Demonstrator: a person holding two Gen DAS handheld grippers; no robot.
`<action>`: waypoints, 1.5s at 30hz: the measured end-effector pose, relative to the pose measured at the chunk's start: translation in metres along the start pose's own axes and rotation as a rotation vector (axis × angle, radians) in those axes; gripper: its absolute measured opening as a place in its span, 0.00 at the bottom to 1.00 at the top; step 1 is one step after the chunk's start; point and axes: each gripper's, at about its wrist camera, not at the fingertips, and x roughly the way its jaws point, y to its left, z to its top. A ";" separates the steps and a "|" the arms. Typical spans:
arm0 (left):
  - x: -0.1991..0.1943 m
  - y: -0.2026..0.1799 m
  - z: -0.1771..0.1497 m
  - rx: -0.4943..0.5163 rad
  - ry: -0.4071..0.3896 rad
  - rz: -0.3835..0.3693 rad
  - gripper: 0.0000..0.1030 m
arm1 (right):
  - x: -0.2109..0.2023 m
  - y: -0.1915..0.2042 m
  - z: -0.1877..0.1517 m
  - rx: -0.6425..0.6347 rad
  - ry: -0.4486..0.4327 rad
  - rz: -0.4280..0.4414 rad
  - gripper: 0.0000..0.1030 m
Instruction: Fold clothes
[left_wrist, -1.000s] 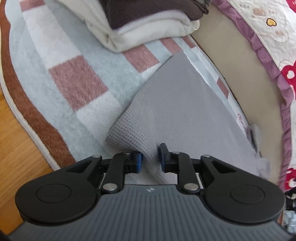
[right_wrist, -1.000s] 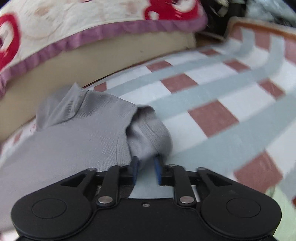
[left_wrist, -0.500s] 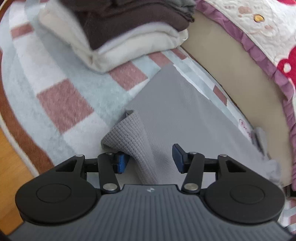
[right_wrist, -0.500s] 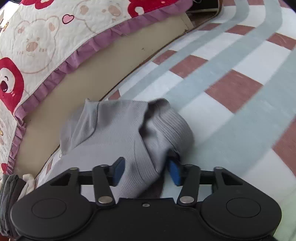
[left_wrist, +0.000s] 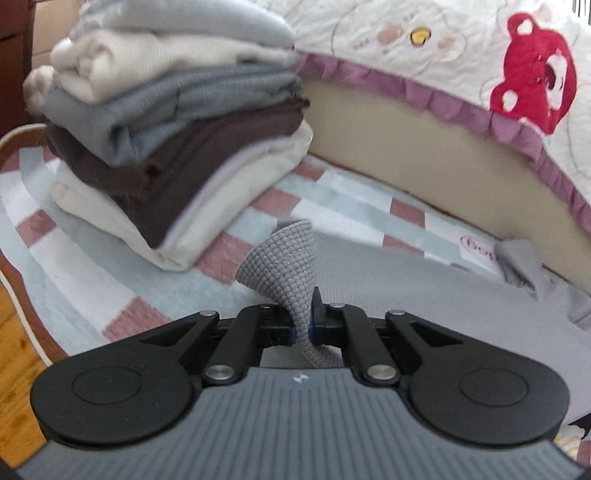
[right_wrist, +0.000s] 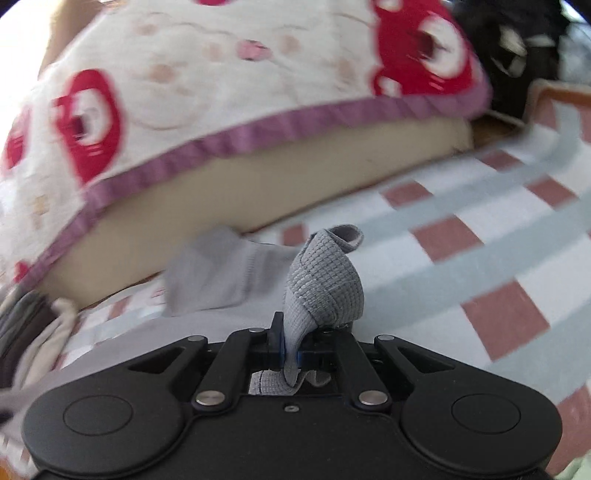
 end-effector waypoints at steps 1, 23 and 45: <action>-0.003 0.002 0.002 -0.006 0.004 -0.004 0.05 | -0.005 0.003 0.003 -0.012 0.004 0.003 0.05; -0.001 0.033 -0.051 -0.001 0.313 0.234 0.11 | -0.073 -0.013 -0.067 -0.011 0.338 -0.171 0.07; 0.101 -0.247 -0.027 0.153 0.450 -0.399 0.49 | 0.153 0.064 0.076 -0.480 0.439 0.130 0.47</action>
